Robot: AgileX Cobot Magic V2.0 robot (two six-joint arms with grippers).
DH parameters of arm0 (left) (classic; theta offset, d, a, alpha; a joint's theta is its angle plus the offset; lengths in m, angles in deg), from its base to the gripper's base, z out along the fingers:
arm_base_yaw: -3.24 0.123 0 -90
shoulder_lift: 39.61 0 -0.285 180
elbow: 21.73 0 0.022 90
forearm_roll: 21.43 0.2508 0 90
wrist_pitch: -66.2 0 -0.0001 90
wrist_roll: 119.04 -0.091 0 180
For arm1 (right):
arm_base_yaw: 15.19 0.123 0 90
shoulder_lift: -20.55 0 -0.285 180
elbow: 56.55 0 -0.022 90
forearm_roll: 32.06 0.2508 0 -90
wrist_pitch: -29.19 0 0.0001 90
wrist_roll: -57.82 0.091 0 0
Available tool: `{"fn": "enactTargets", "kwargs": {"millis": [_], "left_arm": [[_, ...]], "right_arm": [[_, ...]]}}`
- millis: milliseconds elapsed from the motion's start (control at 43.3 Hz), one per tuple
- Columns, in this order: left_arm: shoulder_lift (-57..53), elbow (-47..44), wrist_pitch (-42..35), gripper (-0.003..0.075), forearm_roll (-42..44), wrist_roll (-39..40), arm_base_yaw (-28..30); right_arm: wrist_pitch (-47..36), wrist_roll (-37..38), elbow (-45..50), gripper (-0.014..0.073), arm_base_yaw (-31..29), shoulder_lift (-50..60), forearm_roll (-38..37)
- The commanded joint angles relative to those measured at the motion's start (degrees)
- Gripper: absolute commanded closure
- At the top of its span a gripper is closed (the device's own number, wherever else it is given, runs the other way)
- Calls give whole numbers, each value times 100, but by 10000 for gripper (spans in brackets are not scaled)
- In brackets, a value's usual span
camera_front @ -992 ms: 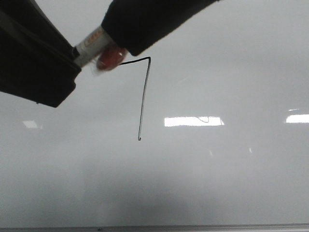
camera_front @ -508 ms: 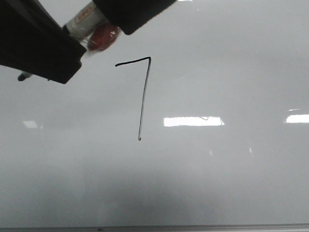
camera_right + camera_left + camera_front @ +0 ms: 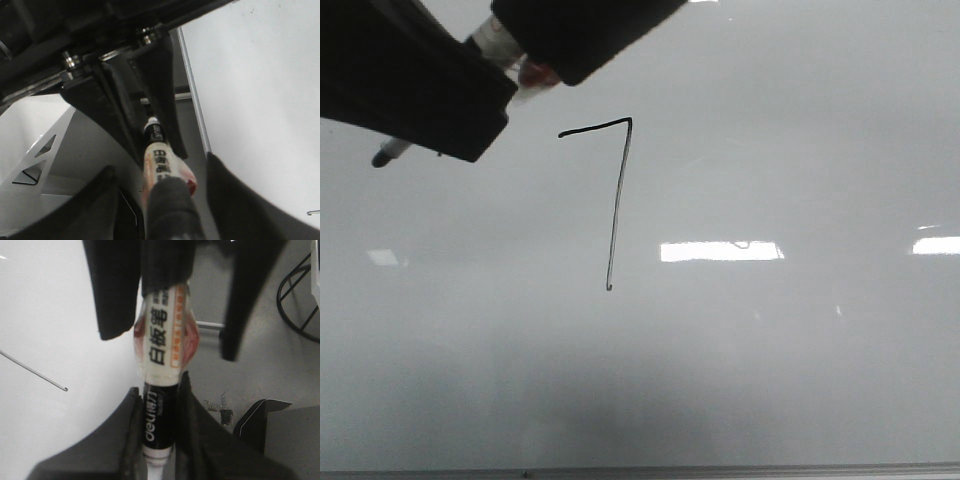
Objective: Write number 7 on whiteboard
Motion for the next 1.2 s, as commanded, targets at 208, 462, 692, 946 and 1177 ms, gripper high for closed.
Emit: {"fn": "enactTargets", "kwargs": {"millis": [208,462,692,946,1177], "left_arm": [[-89,117,-466,717,465,2238,1491],[-89,117,-475,717,548,2521,3743],[-89,-293,-1447,717,573,2521,5025],[-89,-1161,-3203,717,430,2521,5198],[563,-1170,-3434,717,412,2521,4954]], "right_arm": [[-381,918,-7,39,-798,1093,-309],[-797,1739,1203,60,-2315,2535,-566],[-1659,2027,2716,351,-3409,4088,-559],[-2482,2027,3380,659,-3485,4932,-520],[-2463,2027,3380,662,-3485,4939,-520]]}}
